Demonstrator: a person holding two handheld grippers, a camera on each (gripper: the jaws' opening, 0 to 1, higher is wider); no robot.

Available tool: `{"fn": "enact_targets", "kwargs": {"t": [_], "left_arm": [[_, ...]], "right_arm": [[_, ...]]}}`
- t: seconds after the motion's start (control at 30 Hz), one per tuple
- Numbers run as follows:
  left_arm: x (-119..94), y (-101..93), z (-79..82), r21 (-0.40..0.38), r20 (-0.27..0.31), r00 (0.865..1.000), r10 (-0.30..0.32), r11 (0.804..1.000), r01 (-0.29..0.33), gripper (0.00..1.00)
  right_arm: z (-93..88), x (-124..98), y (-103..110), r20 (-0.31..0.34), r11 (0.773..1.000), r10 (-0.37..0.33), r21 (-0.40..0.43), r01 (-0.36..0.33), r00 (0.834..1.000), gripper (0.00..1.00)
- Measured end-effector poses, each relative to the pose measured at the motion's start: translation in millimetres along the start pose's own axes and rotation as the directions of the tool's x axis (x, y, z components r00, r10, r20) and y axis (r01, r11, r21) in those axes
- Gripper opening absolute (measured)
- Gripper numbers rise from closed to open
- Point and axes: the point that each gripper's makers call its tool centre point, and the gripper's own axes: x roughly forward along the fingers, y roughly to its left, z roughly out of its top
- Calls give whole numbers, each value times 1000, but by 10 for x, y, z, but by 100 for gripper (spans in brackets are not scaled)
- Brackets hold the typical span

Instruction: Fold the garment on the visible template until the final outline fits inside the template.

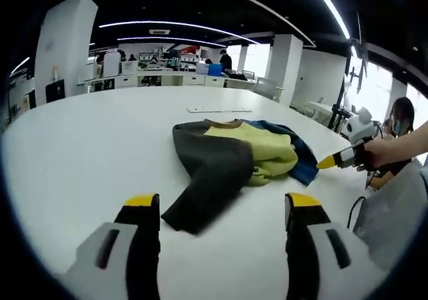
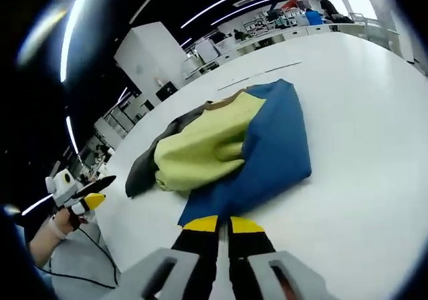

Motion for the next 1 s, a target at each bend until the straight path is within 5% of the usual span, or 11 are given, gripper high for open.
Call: {"fn": "enact_targets", "kwargs": {"t": [0.67,1.0], "left_arm": [[-56,81,92,11,32,999,22,1000,-22,80],[-76,137,117,-8,48,998,37,999,-37,79]], "right_arm": [[100,-297,-142,20,999,-17,32,16,1000,0],[358,-633,-387,28,999,-41,-6,41,999,0]]}}
